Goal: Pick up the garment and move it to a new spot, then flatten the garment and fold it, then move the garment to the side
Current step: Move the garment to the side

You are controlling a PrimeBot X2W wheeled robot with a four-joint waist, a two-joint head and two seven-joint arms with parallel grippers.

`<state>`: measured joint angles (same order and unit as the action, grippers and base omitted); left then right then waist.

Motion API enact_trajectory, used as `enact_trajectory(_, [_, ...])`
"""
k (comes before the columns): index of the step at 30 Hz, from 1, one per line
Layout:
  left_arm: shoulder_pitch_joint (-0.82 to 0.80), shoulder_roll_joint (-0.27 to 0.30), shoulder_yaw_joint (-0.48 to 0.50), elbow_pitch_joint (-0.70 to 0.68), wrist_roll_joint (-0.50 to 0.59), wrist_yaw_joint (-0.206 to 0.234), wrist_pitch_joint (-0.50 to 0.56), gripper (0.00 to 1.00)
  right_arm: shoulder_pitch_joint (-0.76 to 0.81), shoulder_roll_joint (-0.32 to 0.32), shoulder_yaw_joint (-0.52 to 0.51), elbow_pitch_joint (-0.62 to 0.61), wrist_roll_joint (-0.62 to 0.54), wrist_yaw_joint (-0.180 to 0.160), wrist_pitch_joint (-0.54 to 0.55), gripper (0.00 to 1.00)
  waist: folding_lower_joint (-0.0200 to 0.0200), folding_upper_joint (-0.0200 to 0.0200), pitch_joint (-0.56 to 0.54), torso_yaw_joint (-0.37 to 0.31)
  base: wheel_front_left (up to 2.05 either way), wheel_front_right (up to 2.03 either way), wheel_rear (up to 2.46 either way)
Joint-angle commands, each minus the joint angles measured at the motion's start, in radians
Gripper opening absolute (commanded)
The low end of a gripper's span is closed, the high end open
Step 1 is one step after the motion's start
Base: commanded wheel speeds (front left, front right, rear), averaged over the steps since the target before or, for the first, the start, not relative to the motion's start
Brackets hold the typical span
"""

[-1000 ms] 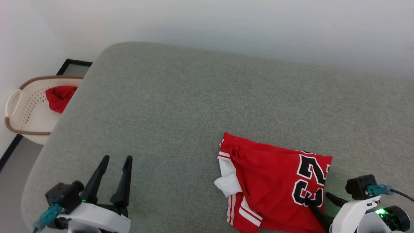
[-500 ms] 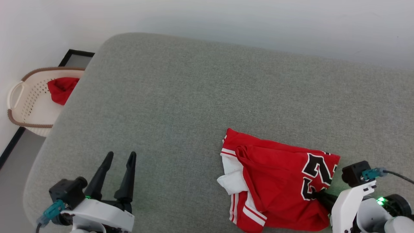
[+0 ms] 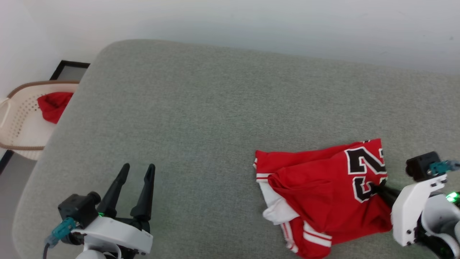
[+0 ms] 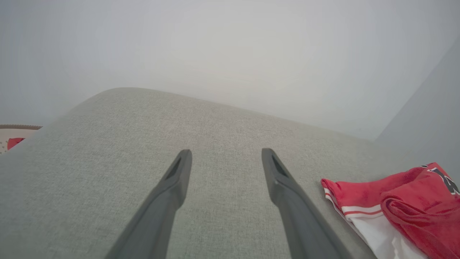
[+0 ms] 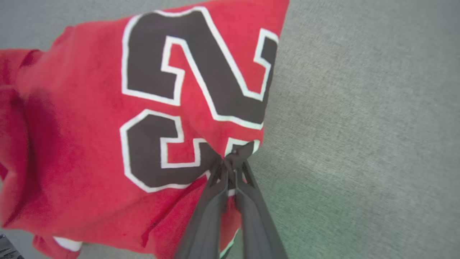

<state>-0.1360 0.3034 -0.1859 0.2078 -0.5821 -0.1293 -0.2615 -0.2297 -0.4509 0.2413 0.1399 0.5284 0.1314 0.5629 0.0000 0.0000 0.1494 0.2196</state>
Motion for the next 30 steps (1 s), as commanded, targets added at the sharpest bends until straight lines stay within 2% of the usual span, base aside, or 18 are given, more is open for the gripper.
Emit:
enact_trajectory(1, [-0.012, 0.001, -0.003, -0.002, 0.006, -0.002, -0.003, 1.0, -0.02, -0.017, -0.007, -0.002, 0.0, -0.001, -0.009, 0.0, 0.0, 0.0, -0.001, -0.015, 0.0, 0.0, 0.0])
enact_trajectory(12, [-0.05, 0.016, -0.03, -0.015, 0.012, -0.002, -0.003, 1.0, -0.098, -0.13, -0.01, -0.02, -0.03, -0.001, -0.045, 0.0, 0.0, 0.0, 0.004, -0.107, 0.0, 0.0, 0.0])
enact_trajectory(21, [-0.084, 0.033, -0.035, -0.029, 0.022, -0.002, -0.003, 1.0, -0.161, -0.207, -0.014, -0.017, -0.035, -0.001, -0.068, 0.0, 0.0, 0.0, 0.047, -0.21, 0.0, 0.0, 0.0])
enact_trajectory(22, [-0.098, 0.038, -0.041, -0.033, 0.025, -0.002, -0.003, 1.0, -0.182, -0.226, -0.015, -0.007, -0.037, -0.001, -0.082, 0.0, 0.0, 0.0, 0.065, -0.237, 0.0, 0.0, 0.0])
enact_trajectory(30, [-0.156, 0.063, -0.066, -0.046, 0.035, -0.002, -0.003, 1.0, -0.252, -0.287, -0.015, 0.06, -0.056, -0.001, -0.159, 0.0, 0.0, 0.0, 0.131, -0.314, 0.0, 0.0, 0.0])
